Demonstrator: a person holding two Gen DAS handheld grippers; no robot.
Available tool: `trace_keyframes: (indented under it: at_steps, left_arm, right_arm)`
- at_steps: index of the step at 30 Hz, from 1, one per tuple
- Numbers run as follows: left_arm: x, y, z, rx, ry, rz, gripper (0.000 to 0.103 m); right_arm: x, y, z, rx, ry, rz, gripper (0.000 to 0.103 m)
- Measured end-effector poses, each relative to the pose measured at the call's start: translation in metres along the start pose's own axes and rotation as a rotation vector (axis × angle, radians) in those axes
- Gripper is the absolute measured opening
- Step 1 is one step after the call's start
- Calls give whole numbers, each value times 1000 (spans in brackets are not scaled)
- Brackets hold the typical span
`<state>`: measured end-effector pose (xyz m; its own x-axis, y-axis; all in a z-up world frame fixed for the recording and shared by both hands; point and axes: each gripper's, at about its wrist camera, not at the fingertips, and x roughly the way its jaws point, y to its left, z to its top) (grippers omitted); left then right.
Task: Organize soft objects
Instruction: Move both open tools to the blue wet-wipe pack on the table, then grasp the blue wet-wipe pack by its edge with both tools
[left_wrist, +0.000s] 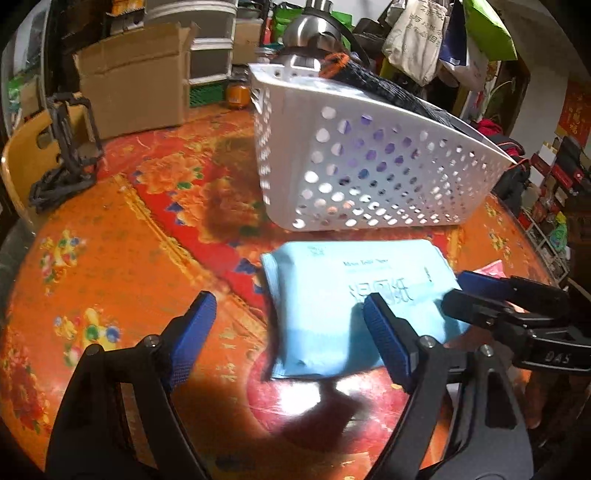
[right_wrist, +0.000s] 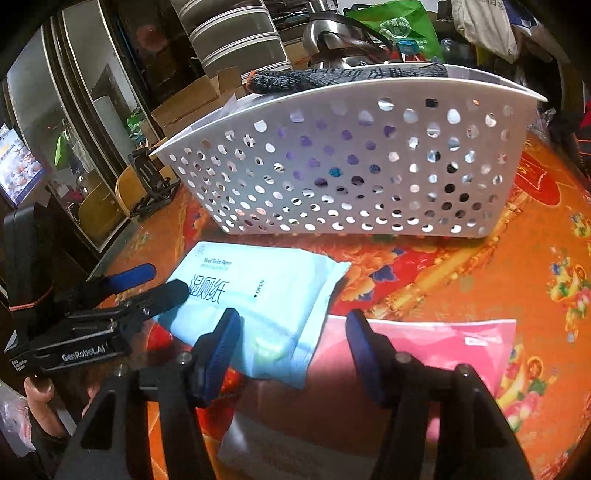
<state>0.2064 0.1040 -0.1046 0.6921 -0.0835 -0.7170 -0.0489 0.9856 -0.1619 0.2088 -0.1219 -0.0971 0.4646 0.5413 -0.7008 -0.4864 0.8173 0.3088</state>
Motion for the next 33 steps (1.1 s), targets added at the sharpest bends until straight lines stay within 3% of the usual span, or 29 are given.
trace_keyframes:
  at_steps: [4, 9, 10, 15, 20, 24, 33]
  left_arm:
    - [2, -3, -2, -1, 11, -30, 66]
    - [4, -6, -5, -9, 27, -79, 50]
    - [4, -7, -5, -5, 30, -89, 49]
    - [1, -21, -8, 51, 26, -68, 46]
    - [1, -17, -8, 33, 28, -91, 44]
    - [-3, -19, -10, 37, 14, -85, 40]
    - [-31, -29, -17, 73, -94, -90, 34]
  right_arm:
    - [9, 3, 2, -7, 15, 5, 47]
    - [14, 14, 5, -45, 22, -13, 46]
    - [14, 16, 5, -54, 20, -17, 41]
    - [15, 21, 3, -80, 22, -10, 38]
    - [17, 27, 6, -112, 26, -12, 35]
    - [18, 37, 5, -161, 19, -39, 26]
    - [7, 50, 2, -201, -30, -58, 21]
